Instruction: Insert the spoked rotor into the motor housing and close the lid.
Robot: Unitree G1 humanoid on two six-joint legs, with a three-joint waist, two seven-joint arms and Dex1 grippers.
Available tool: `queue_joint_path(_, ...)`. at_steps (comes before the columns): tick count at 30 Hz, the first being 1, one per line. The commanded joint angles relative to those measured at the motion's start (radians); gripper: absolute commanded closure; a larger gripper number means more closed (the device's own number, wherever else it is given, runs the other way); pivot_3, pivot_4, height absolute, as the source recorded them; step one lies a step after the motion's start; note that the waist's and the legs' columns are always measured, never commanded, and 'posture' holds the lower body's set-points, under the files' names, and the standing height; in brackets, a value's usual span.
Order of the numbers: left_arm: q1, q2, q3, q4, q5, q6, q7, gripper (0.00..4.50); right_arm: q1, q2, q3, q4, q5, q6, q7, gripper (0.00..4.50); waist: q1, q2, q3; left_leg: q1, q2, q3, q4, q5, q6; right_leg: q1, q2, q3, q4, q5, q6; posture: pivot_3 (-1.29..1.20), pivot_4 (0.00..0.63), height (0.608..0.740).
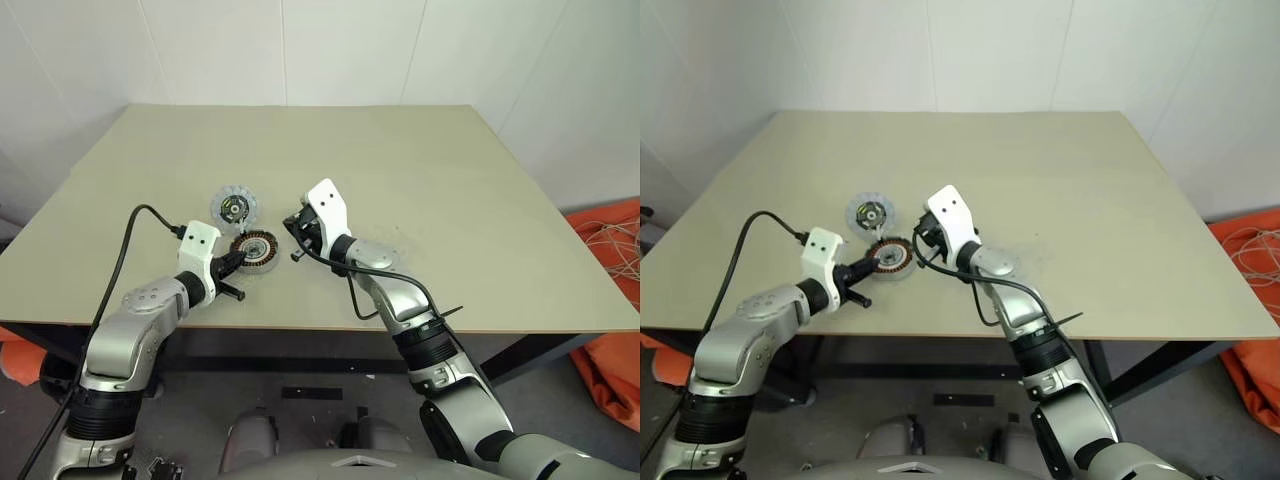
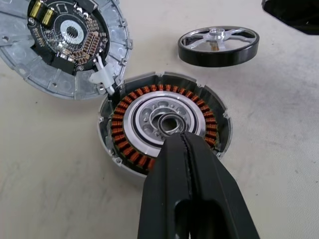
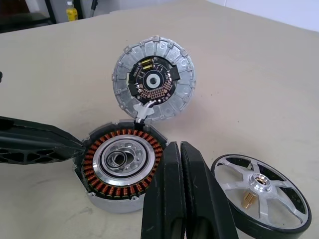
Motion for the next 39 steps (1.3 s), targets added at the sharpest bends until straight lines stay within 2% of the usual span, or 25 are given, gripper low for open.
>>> queue_joint_path(1, -0.014, 0.013, 0.008, -0.006, -0.009, -0.003, -0.012, 4.47, -0.018, 0.011, -0.009, -0.038, 0.017, -0.021, -0.007, 4.5, 0.0, 0.0, 0.0, 0.0, 0.0, 0.0, 0.0, 0.0, 0.0, 0.0, 0.0, 0.0, 0.0, 0.0, 0.0, 0.0, 0.0, 0.74)
queue_joint_path(23, -0.099, -0.007, -0.01, 0.102, -0.039, -0.011, -0.077, 4.47, -0.014, 0.024, -0.005, -0.036, 0.012, -0.033, -0.032, 4.5, 0.0, 0.0, 0.0, 0.0, 0.0, 0.0, 0.0, 0.0, 0.0, 0.0, 0.0, 0.0, 0.0, 0.0, 0.0, 0.0, 0.0, 0.74)
queue_joint_path(39, -0.147, -0.001, -0.057, 0.206, 0.008, -0.054, -0.093, 4.47, -0.014, 0.028, -0.006, -0.036, 0.013, -0.043, -0.044, 4.5, 0.0, 0.0, 0.0, 0.0, 0.0, 0.0, 0.0, 0.0, 0.0, 0.0, 0.0, 0.0, 0.0, 0.0, 0.0, 0.0, 0.0, 0.74)
